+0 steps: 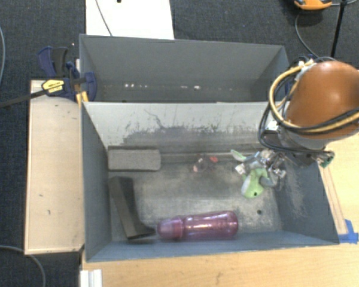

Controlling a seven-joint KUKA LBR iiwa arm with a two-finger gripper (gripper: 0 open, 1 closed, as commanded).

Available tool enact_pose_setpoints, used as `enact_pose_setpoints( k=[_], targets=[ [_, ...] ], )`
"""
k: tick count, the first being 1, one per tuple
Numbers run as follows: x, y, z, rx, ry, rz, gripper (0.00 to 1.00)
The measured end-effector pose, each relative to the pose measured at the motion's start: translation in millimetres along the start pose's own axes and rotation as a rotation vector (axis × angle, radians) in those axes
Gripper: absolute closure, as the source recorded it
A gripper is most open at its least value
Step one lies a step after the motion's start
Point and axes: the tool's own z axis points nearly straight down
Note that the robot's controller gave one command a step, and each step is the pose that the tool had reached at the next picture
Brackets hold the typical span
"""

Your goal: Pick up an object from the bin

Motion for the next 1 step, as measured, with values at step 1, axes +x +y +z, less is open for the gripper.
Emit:
enact_pose_setpoints(
  k=[1],
  targets=[
    [-4.4, -18.2, 46.0, 0.009, -0.006, 0.000, 1.00]
  ],
)
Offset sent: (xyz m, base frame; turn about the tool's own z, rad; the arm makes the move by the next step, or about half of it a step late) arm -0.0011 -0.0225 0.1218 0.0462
